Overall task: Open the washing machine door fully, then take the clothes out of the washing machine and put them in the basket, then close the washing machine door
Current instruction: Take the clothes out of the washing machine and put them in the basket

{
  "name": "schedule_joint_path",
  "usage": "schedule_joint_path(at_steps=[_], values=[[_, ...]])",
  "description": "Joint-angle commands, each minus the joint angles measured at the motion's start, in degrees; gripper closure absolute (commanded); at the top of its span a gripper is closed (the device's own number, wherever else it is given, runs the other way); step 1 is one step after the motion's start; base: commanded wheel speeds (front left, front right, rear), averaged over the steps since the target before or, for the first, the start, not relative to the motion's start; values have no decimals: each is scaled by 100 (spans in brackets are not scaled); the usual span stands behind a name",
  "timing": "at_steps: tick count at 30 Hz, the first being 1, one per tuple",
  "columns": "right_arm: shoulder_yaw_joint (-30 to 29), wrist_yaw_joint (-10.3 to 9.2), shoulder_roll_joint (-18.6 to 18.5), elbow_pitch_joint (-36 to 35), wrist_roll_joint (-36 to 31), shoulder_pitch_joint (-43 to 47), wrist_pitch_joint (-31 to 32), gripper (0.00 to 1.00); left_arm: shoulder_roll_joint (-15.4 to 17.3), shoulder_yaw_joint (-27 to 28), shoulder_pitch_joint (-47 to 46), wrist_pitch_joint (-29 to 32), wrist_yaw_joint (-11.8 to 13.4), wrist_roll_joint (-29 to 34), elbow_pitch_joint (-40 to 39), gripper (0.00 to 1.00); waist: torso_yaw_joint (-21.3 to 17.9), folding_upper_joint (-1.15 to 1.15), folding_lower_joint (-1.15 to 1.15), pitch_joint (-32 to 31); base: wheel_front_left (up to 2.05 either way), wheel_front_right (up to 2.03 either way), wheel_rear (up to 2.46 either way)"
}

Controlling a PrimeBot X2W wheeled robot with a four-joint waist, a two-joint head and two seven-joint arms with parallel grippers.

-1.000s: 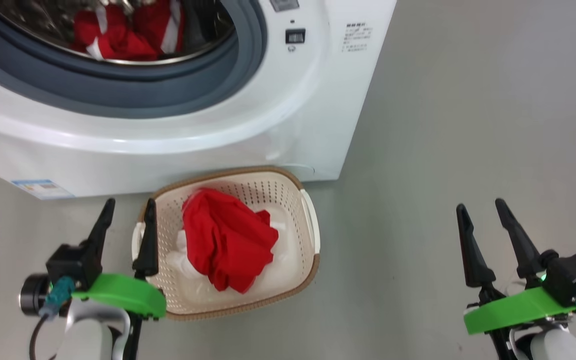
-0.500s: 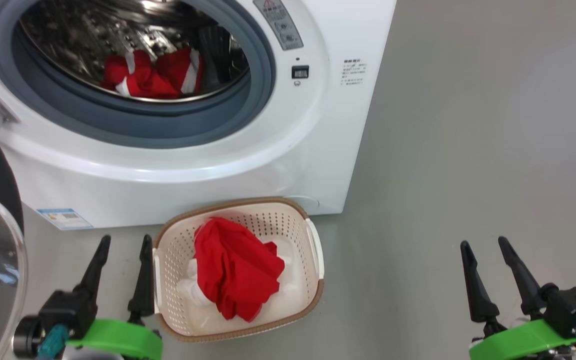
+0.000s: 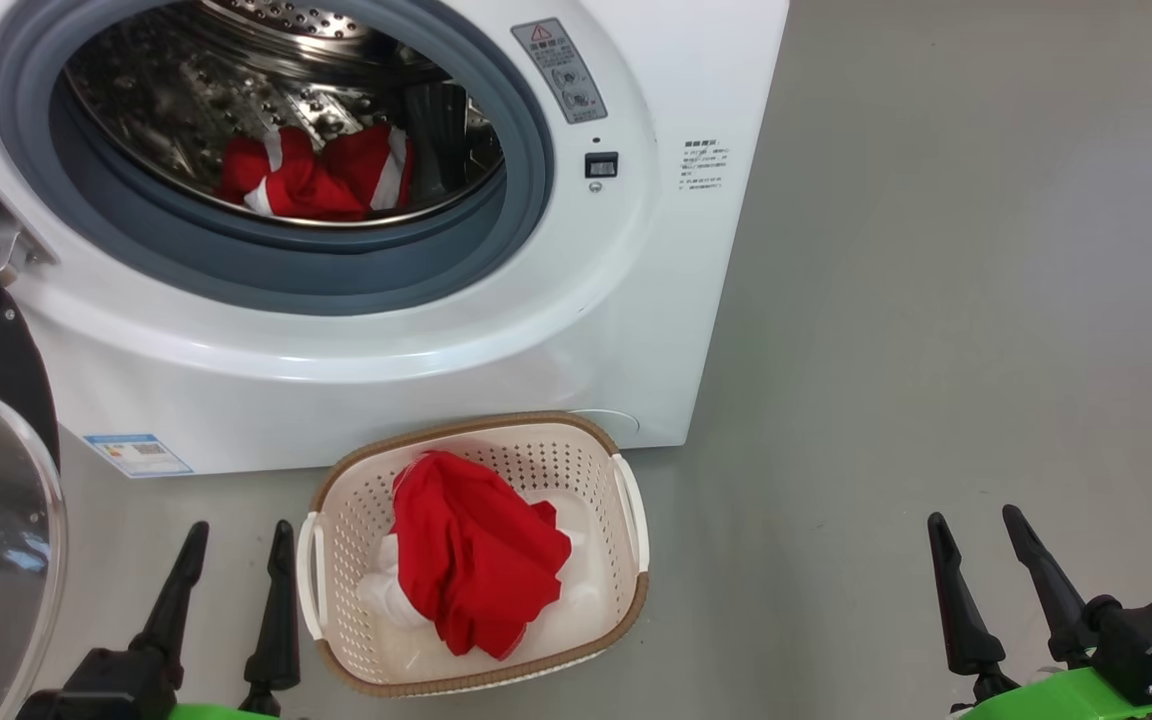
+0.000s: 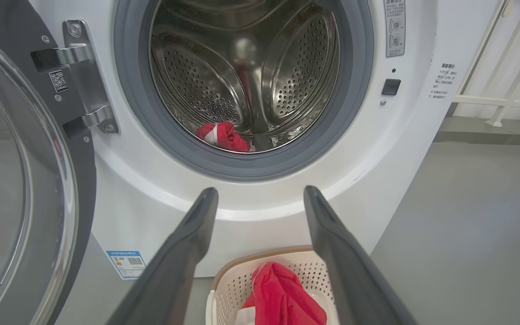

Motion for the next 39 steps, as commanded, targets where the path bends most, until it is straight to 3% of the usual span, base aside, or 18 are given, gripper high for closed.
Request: schedule_joint_path(at_steps=[1,25,32,39], values=[[93,42,-71,-149,-48,-53,-37,0,102,164,-20,-30,59,-52,-206,0,-2,0,0,23,0,0,0],[98,42,-71,-199,31,-315,-37,0,102,64,-496,-30,177,50,-188,0,-16,0,0,435,0,0,0],[124,42,-71,-253,82,-642,-37,0,104,-34,-1460,-30,310,489,268,0,-91,0,0,974,0,0,0],[212,42,-71,-267,174,-992,-37,0,339,-132,-2684,-30,598,918,997,0,-370,0,0,1515,0,0,0]])
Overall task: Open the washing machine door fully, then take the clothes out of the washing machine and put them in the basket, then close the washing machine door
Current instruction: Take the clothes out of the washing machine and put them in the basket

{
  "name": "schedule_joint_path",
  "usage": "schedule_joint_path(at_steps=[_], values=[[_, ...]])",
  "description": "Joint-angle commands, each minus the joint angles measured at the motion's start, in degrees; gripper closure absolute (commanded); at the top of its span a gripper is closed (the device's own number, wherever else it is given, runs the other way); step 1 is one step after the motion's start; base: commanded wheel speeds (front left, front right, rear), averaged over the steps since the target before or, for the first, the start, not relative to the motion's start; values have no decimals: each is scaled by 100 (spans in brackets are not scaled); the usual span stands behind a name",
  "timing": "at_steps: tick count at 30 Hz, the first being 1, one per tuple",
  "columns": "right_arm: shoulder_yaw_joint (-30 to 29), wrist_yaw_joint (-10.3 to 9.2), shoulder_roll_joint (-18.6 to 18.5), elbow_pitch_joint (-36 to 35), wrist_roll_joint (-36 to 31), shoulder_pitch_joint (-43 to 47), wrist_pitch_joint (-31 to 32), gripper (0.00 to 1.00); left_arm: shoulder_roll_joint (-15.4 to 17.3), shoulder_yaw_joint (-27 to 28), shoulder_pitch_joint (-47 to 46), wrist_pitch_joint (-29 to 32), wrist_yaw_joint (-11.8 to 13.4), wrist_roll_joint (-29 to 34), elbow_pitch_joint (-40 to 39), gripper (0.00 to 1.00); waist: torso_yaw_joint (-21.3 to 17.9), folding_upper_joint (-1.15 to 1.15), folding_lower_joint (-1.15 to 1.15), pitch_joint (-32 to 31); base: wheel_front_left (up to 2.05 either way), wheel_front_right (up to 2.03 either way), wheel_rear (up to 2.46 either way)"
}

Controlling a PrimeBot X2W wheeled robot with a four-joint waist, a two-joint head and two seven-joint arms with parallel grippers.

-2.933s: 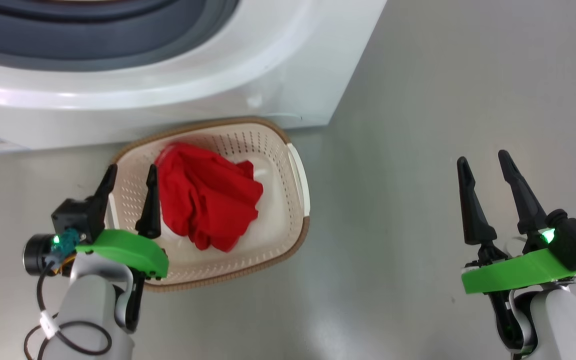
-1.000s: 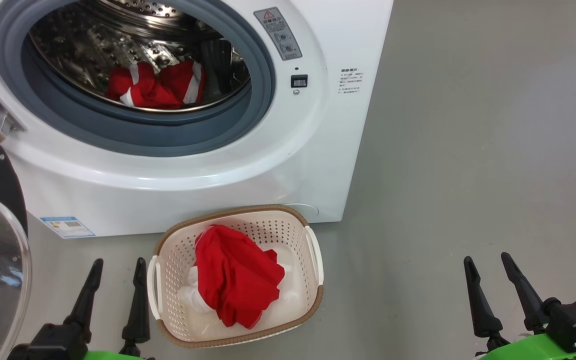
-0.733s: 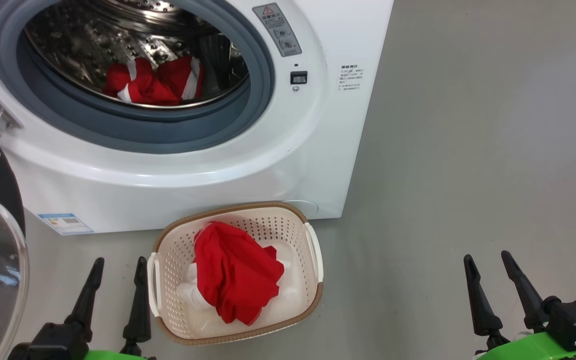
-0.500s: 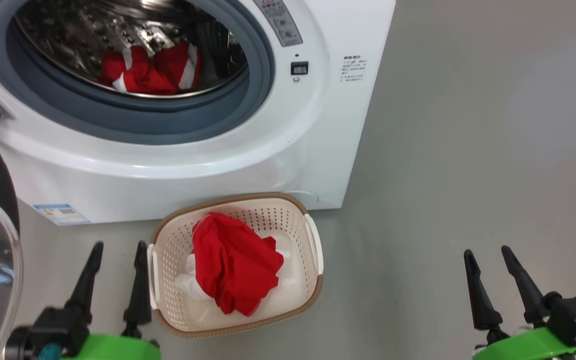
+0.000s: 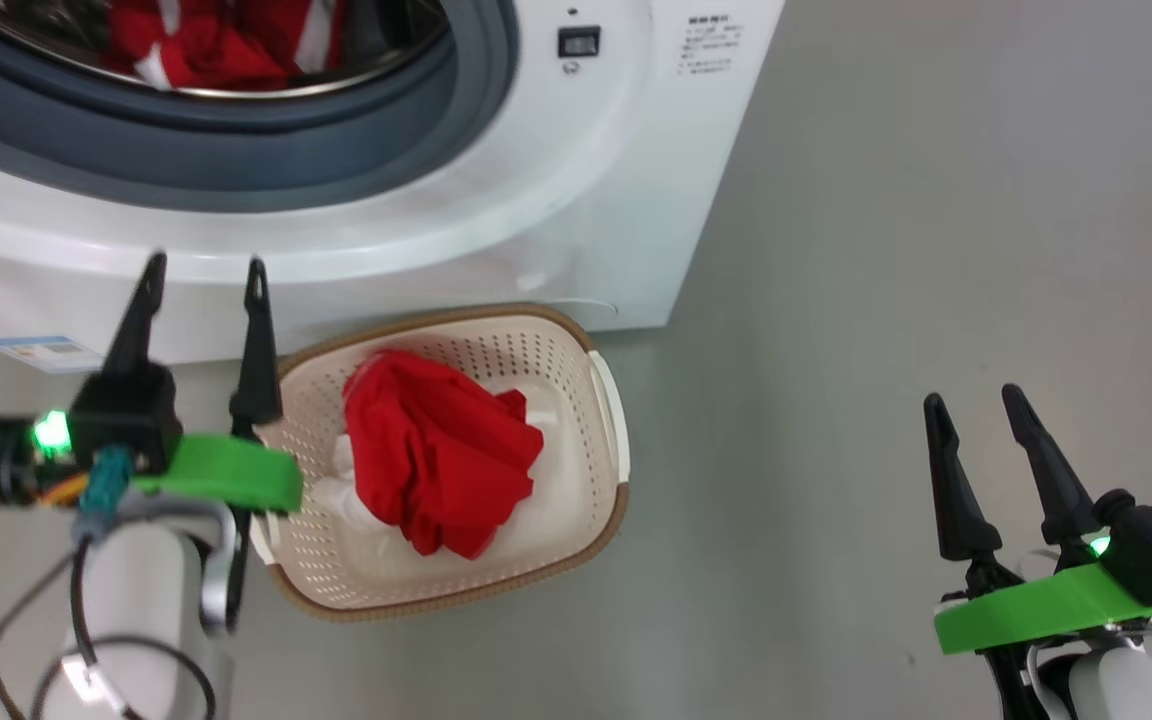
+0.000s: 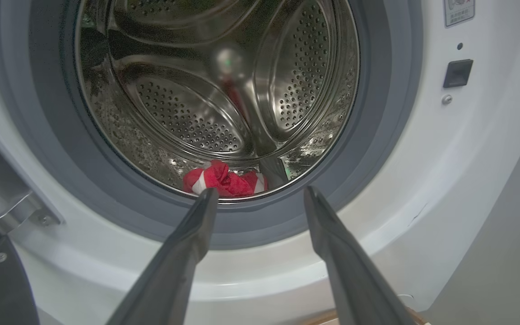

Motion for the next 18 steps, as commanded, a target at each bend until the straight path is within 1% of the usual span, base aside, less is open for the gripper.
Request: schedule_joint_path(at_steps=[1,10,18], values=[[162,42,-68,-145,41,-113,-36,0,236,116,-233,-29,55,121,-24,0,-244,0,0,344,0,0,0],[253,42,-68,-144,208,-333,-36,0,785,-170,-1699,-29,353,492,994,0,-620,0,0,833,0,0,0],[385,42,-68,-143,309,-439,-36,0,1122,-389,-2902,-29,571,649,2133,0,-804,0,0,1012,0,0,0]])
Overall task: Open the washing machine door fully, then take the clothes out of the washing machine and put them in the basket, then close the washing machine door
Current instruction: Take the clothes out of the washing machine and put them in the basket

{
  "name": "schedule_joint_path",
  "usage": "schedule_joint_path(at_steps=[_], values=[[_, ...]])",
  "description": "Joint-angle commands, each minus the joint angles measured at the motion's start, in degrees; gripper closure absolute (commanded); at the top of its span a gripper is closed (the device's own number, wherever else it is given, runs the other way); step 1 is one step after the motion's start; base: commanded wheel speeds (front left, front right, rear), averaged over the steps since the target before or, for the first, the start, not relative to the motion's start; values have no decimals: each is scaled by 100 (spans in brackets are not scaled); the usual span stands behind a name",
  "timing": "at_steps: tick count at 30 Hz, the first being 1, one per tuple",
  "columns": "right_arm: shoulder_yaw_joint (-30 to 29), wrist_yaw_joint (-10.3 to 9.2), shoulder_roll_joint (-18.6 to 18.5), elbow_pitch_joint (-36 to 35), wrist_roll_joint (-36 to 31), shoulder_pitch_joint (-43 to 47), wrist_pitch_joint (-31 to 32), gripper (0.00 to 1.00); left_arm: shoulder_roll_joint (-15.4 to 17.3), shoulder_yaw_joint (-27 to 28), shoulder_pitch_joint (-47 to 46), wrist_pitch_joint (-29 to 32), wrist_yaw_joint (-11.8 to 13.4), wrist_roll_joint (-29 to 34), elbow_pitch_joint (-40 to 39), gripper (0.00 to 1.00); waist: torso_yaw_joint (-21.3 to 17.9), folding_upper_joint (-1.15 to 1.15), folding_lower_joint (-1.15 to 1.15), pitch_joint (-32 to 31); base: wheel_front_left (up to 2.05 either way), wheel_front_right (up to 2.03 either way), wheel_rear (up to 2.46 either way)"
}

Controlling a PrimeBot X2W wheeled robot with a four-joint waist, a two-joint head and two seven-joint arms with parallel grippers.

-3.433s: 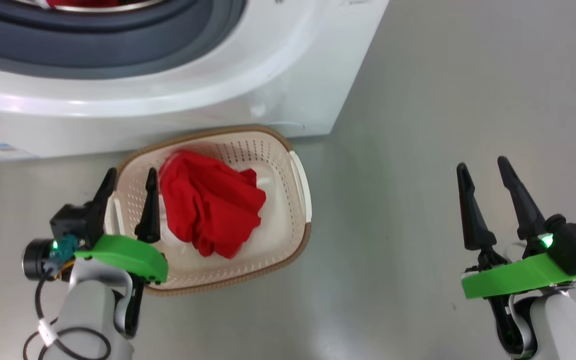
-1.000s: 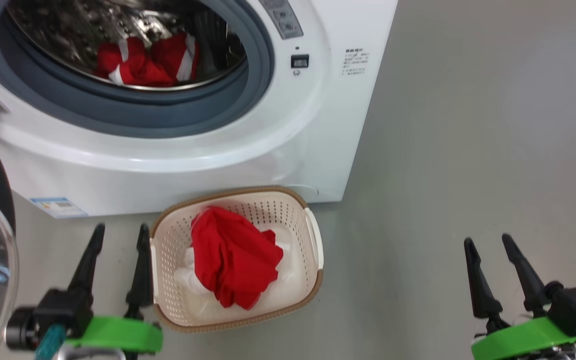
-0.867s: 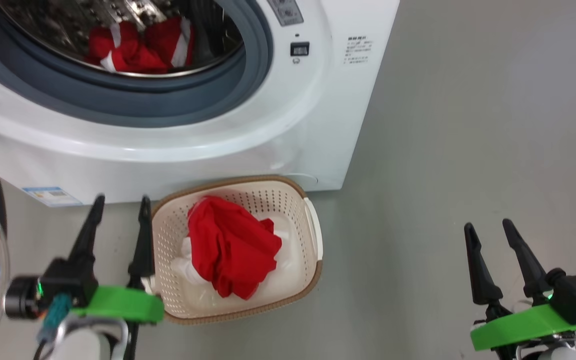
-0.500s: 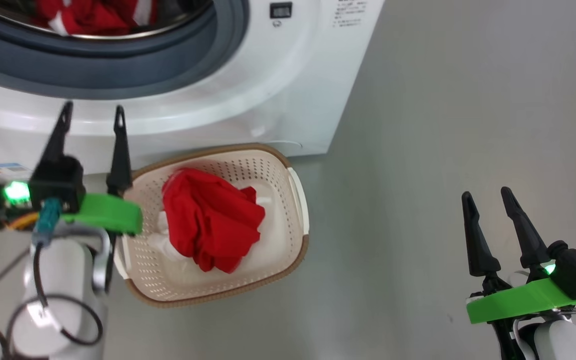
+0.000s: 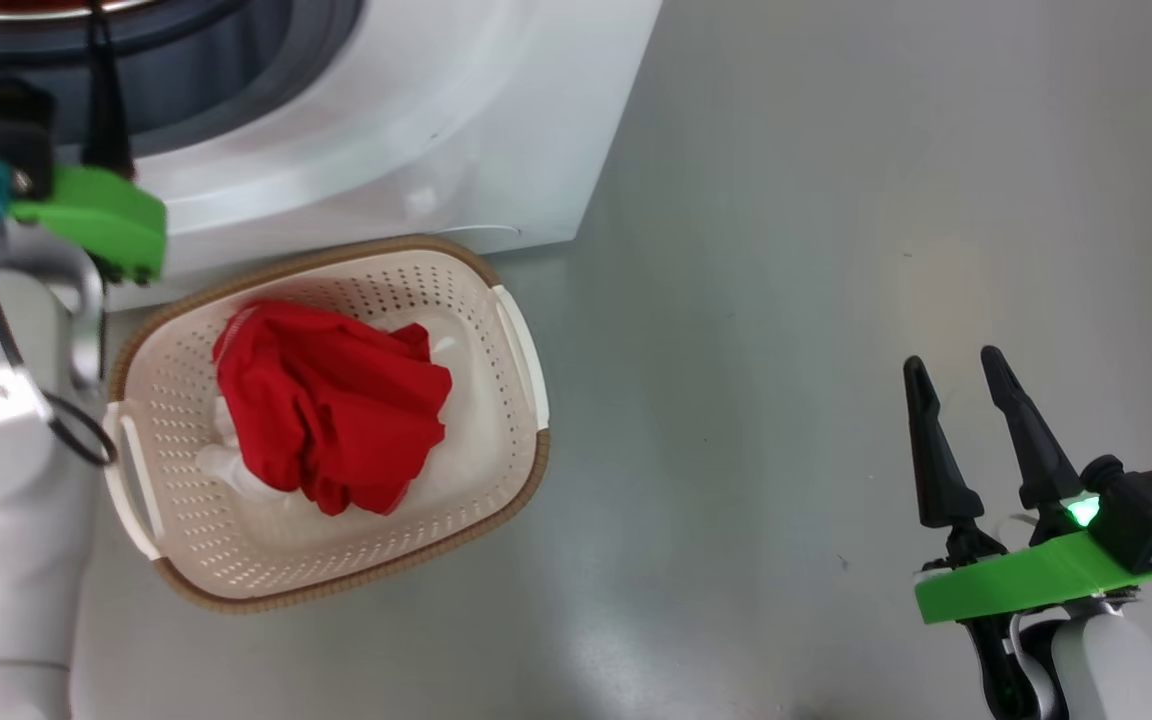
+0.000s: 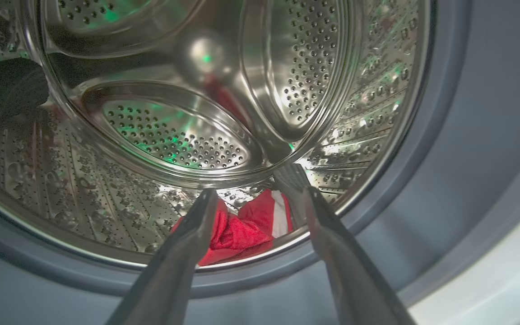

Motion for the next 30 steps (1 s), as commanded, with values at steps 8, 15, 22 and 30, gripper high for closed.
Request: schedule_joint_path(at_steps=[8,15,22,30], values=[[273,42,-65,-169,124,-186,-36,0,649,-10,-1079,-28,242,148,1033,0,-289,0,0,326,0,0,0],[396,42,-65,-191,191,-234,-36,0,931,-104,-1681,-28,317,216,1709,0,-461,0,0,523,0,0,0],[561,42,-65,-230,247,-305,-36,0,1151,-195,-2302,68,349,250,2419,0,-645,0,0,735,0,0,0],[748,42,-65,-285,297,-268,-36,0,1378,-241,-2646,309,368,207,2754,0,-800,0,0,870,0,0,0]])
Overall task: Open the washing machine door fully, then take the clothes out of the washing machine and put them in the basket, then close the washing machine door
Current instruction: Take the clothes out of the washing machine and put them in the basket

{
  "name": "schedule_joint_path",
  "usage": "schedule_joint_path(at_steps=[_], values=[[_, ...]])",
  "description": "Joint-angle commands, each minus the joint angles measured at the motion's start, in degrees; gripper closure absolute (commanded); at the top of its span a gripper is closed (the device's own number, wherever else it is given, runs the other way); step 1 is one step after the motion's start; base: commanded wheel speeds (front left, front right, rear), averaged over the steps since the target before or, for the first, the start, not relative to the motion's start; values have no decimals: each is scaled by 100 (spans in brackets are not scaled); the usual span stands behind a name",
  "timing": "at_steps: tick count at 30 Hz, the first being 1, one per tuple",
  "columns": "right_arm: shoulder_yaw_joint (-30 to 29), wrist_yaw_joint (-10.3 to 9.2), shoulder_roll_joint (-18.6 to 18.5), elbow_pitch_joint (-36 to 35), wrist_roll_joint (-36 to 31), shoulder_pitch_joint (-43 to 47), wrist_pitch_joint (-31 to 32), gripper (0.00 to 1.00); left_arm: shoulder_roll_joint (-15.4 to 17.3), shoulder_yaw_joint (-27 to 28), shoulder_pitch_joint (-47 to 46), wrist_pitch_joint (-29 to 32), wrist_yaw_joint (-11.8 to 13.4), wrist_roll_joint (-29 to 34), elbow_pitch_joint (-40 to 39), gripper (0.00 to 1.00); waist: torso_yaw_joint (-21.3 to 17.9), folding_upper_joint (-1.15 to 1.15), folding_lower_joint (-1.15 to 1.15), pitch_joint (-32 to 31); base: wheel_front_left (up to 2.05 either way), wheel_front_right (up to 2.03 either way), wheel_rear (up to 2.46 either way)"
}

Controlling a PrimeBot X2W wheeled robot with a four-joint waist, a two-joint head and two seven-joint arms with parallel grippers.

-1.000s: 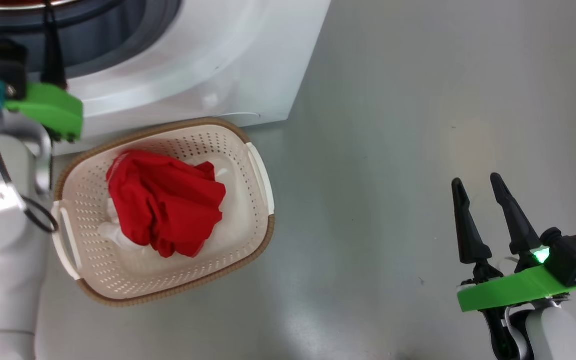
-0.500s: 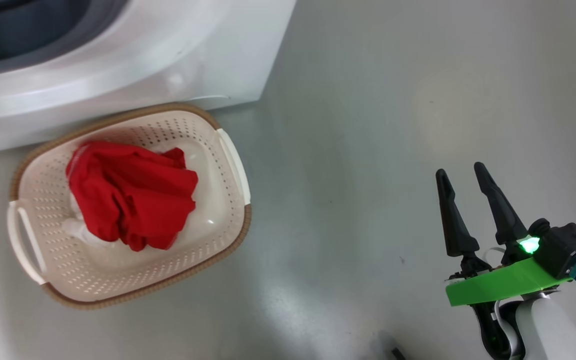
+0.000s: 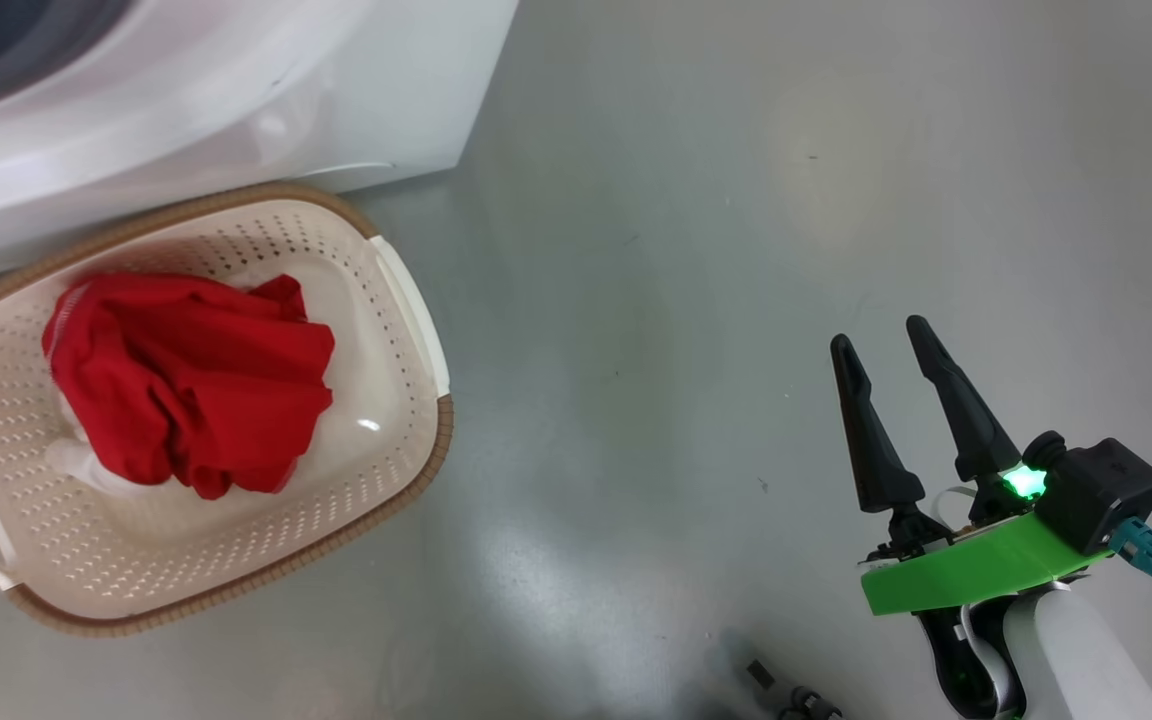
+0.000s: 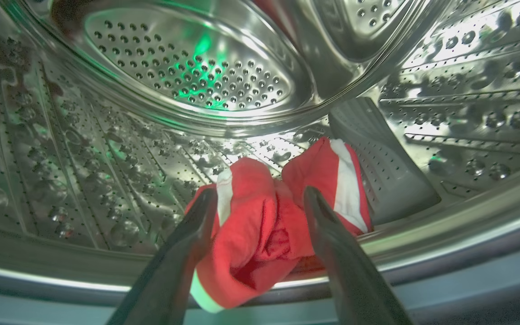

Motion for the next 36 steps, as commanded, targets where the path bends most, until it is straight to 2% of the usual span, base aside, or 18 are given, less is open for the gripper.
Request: schedule_joint_path(at_steps=[1,11,15,16,17,18,19,20,21,31,36], values=[[133,42,-67,-143,96,56,-36,0,346,13,-98,49,84,28,-62,0,-55,0,0,55,0,0,0],[194,42,-67,-187,140,55,-36,0,513,-47,-115,451,223,-32,51,0,-130,0,0,166,0,0,0],[173,42,-67,-212,139,76,-36,0,445,-108,-48,542,327,-51,66,0,-103,0,0,150,0,0,0],[165,42,-67,-218,137,79,-36,0,429,-118,-39,546,356,-56,67,15,-95,0,0,145,0,0,0],[159,42,-67,-223,136,83,-36,0,415,-136,-28,567,371,-55,69,40,-89,0,0,139,0,0,0],[156,42,-67,-228,136,87,-36,0,404,-149,-21,571,389,-58,70,58,-85,0,0,135,0,0,0],[155,42,-67,-233,134,90,-36,0,398,-178,-14,563,412,-43,70,58,-81,0,0,128,0,0,0],[154,42,-67,-236,133,92,-36,0,389,-195,-9,566,424,-43,71,92,-77,0,0,122,0,0,0],[151,42,-67,-238,132,95,-36,0,381,-199,-5,564,431,-56,72,100,-73,0,0,114,0,0,0],[82,42,-67,-216,62,109,-36,0,291,-238,184,216,417,-198,2,100,23,0,0,13,0,0,0],[-7,42,-67,-190,-76,170,-36,0,-26,-63,635,-124,508,-508,-206,100,154,0,0,-162,0,0,0]])
